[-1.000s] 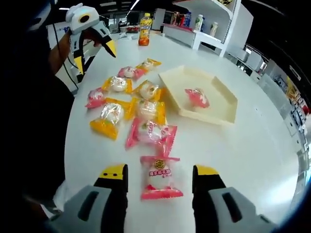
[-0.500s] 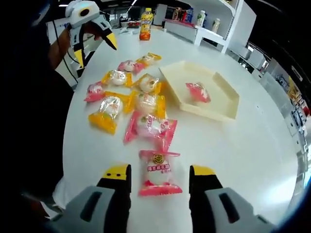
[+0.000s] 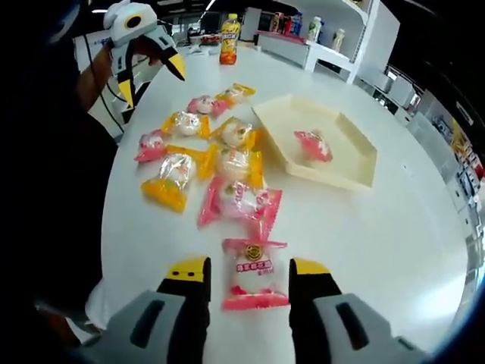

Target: Pick up the marshmallows scattered on the table and place them into the bowl on the table

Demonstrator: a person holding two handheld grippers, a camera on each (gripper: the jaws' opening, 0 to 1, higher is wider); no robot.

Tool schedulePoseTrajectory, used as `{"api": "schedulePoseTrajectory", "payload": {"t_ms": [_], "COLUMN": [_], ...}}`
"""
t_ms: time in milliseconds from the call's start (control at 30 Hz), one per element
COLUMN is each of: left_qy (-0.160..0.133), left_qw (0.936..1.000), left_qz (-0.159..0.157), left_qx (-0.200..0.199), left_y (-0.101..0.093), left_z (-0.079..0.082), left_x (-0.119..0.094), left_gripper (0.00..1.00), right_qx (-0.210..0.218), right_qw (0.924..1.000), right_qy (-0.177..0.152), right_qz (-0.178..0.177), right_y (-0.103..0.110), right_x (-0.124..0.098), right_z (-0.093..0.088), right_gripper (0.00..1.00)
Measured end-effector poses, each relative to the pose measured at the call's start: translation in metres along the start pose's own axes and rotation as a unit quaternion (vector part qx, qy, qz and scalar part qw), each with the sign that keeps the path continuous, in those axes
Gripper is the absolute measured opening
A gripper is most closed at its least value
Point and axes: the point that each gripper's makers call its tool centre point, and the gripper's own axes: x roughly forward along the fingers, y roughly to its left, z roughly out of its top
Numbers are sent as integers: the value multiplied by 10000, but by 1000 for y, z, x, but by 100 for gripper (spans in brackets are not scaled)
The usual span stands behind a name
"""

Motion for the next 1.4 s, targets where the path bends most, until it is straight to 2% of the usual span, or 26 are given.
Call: {"api": "schedulePoseTrajectory", "payload": {"t_ms": [300, 800, 1400], "left_qy": [-1, 1, 47], "left_qw": [10000, 10000, 10000], "left_qz": [-22, 21, 13], "left_qx": [68, 17, 50], "left_y": [-3, 0, -1], "left_z": [-1, -4, -6], "left_x": [0, -1, -1], "left_gripper": [50, 50, 50], "right_qx": [-17, 15, 80], "right_qw": [9999, 9998, 9997], "right_qy": [84, 174, 234], "right_qz": [149, -19, 6], "right_y": [11, 6, 10], "right_x": [1, 1, 2], "right_z": [-1, -2, -2], "right_gripper": [39, 35, 32]}}
